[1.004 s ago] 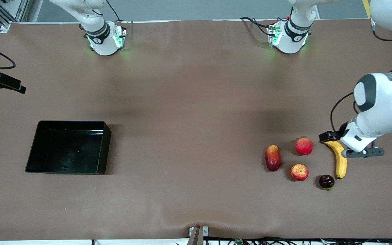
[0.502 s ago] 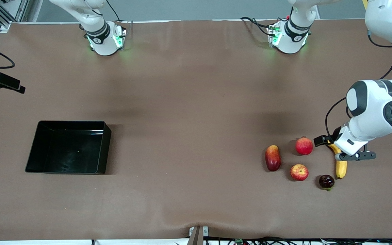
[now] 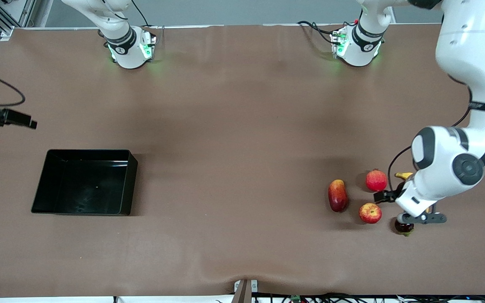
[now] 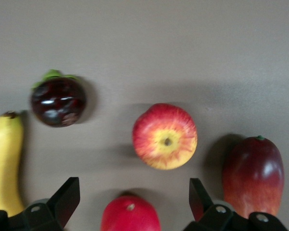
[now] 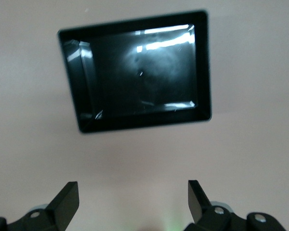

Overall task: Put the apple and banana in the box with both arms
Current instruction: 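Grasp the apple with the left gripper while the right gripper reaches the tray, then lift the apple with the left gripper while the right gripper slides the tray, then lower the apple into the tray, open the left gripper, withdraw the right gripper, then reach the yellow banana and grasp its middle with the left gripper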

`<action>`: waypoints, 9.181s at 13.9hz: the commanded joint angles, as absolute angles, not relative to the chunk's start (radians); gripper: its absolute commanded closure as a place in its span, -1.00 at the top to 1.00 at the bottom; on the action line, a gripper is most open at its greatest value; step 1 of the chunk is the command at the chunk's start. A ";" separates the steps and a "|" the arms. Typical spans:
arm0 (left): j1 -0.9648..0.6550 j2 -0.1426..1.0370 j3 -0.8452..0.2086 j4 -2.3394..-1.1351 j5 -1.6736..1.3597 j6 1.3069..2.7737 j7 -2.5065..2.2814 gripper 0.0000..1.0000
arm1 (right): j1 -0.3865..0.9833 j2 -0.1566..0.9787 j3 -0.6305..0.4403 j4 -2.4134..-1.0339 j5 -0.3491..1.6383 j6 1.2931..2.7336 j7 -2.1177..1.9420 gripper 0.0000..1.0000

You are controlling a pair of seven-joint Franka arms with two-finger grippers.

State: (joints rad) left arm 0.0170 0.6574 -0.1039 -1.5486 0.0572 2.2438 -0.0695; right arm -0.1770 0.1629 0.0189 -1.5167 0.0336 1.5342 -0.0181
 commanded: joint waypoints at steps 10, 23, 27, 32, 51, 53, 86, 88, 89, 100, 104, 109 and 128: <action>-0.014 0.796 -0.101 -1.456 -0.038 2.324 -0.060 1.00 | -0.290 0.564 0.032 -1.491 -0.008 1.807 -0.008 1.00; -0.020 0.600 -0.103 -1.462 -0.026 2.180 -0.064 -1.00 | -0.357 0.709 0.032 -1.508 -0.018 2.071 -0.278 1.00; -0.032 0.512 -0.144 -1.457 -0.025 2.074 -0.110 -1.00 | -0.362 0.727 0.032 -1.517 -0.014 2.079 -0.275 -0.65; -0.035 0.430 -0.149 -1.457 -0.037 1.974 -0.136 -1.00 | -0.361 0.715 0.034 -1.514 -0.011 2.063 -0.275 -1.00; -0.164 0.322 -0.193 -1.445 -0.025 1.715 -0.542 -1.00 | 0.260 0.477 0.086 -1.516 0.144 1.945 0.223 -1.00; -0.222 0.342 -0.198 -1.447 -0.026 1.715 -0.613 -1.00 | 0.342 0.489 0.084 -1.516 0.141 1.974 0.325 -1.00; -0.305 0.537 -0.252 -1.931 0.087 2.356 -0.968 -1.00 | 0.421 0.591 0.072 -1.400 0.078 2.051 0.542 1.00; -0.304 0.549 -0.253 -1.924 0.087 2.356 -0.973 -0.78 | 0.352 0.545 0.072 -1.420 0.080 2.025 0.442 1.00; -0.301 0.549 -0.253 -1.918 0.087 2.356 -0.974 0.10 | 0.316 0.526 0.072 -1.425 0.081 1.993 0.407 1.00; -0.252 0.436 -0.250 -1.522 0.087 1.841 -0.957 1.00 | -0.012 0.371 0.071 -1.454 0.080 1.803 0.045 1.00; -0.047 0.400 -0.252 -1.534 0.086 1.838 -0.677 1.00 | -0.025 0.273 0.067 -1.453 0.069 1.645 0.043 1.00; 0.217 0.475 -0.250 -1.569 0.090 1.877 -0.352 1.00 | -0.035 0.178 0.069 -1.456 0.012 1.490 0.043 1.00; 0.408 0.683 -0.249 -1.672 0.304 2.266 -0.181 -1.00 | -0.035 -0.040 0.054 -1.551 0.052 1.411 -0.087 1.00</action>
